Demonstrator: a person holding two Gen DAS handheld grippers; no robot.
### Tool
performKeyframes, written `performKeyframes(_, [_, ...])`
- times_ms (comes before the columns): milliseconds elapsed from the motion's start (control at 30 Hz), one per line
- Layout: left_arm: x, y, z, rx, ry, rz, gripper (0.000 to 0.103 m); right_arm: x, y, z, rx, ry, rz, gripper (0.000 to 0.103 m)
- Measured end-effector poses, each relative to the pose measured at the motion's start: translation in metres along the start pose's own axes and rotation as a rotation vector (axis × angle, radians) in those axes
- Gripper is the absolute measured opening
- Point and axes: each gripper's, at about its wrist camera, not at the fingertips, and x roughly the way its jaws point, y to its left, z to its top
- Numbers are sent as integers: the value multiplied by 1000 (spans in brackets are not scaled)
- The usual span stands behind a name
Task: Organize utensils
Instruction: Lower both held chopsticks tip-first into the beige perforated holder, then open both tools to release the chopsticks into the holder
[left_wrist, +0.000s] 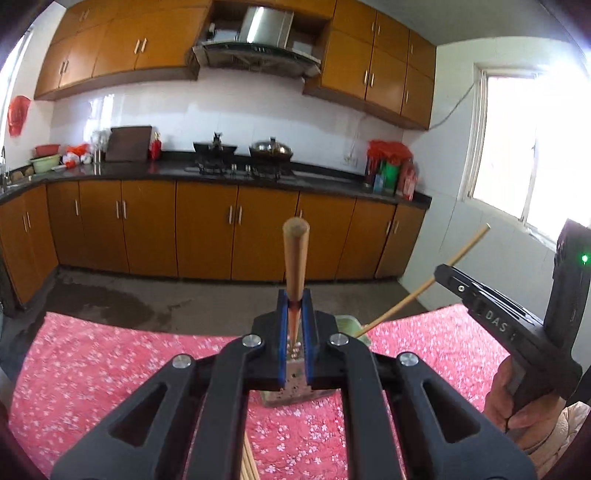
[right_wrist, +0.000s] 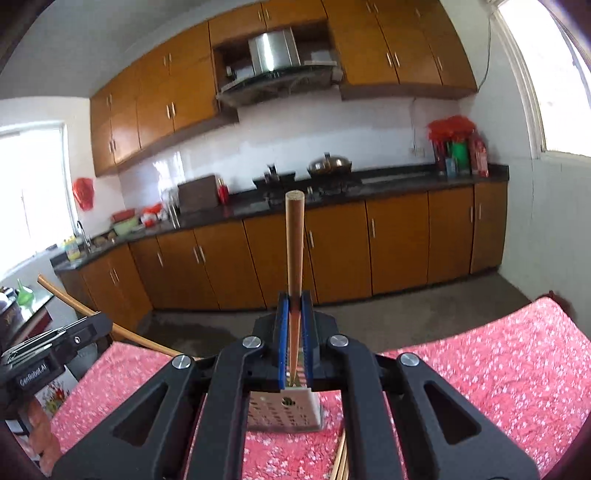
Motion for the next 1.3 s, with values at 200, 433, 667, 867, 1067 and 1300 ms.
performKeyframes(200, [31,4,-12,-10,59,10,9,11,-3,-12,29,46,-11,8])
performKeyframes(433, [26,11,-13,-32,38,15,16,3,-5,-11,38,29,-11,36])
performKeyframes(667, [-21,31,-11,-102,-69,45,25,-35,-21,-6,47,-46,-66,40])
performKeyframes(867, [-41,73,-49,-139,2,174,26,-18,-75,-75,116,214,-177,34])
performKeyframes(1067, [-17,100,-128,-129,240,215,25,7,-86,-171,162,518,-83,18])
performKeyframes(1300, [-6,93,-182,-122,363,153,25,8,-63,-195,133,575,-39,18])
